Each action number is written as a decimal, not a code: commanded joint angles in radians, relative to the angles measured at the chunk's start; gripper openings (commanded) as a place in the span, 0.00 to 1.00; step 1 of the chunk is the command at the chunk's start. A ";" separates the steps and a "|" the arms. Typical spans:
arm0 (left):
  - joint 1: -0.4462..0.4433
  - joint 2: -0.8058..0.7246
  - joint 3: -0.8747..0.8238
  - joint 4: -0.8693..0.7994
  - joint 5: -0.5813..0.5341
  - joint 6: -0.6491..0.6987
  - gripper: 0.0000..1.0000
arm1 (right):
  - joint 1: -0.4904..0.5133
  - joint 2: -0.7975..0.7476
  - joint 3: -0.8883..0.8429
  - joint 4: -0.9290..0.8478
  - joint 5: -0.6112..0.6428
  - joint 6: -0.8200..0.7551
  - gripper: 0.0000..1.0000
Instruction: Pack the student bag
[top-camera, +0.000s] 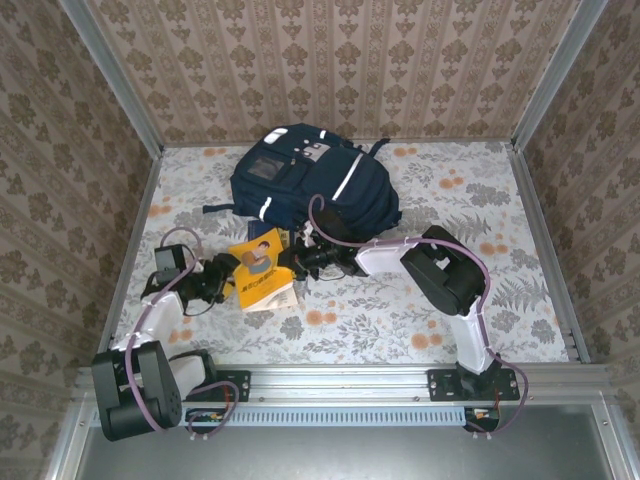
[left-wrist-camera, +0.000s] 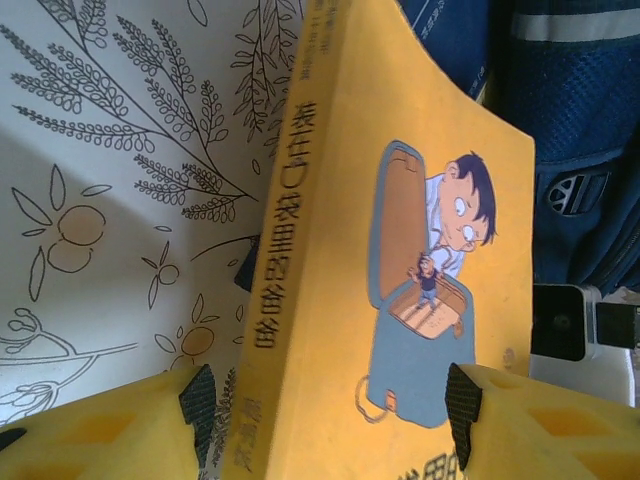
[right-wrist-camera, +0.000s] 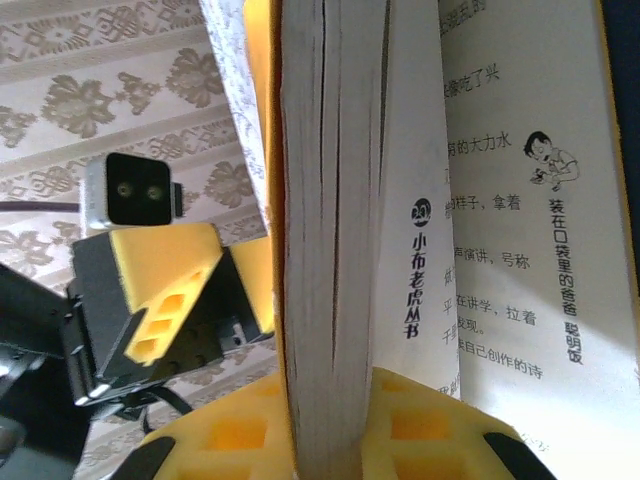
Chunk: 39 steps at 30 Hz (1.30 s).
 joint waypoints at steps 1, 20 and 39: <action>-0.002 0.013 -0.031 0.067 0.020 -0.035 0.65 | -0.004 -0.037 -0.020 0.202 -0.058 0.105 0.00; -0.052 -0.053 -0.059 0.235 -0.014 -0.225 0.07 | -0.018 -0.119 -0.093 0.090 -0.012 -0.005 0.47; -0.195 -0.289 0.046 0.392 -0.323 -0.564 0.00 | -0.047 -0.586 -0.110 -0.427 0.356 -0.170 0.97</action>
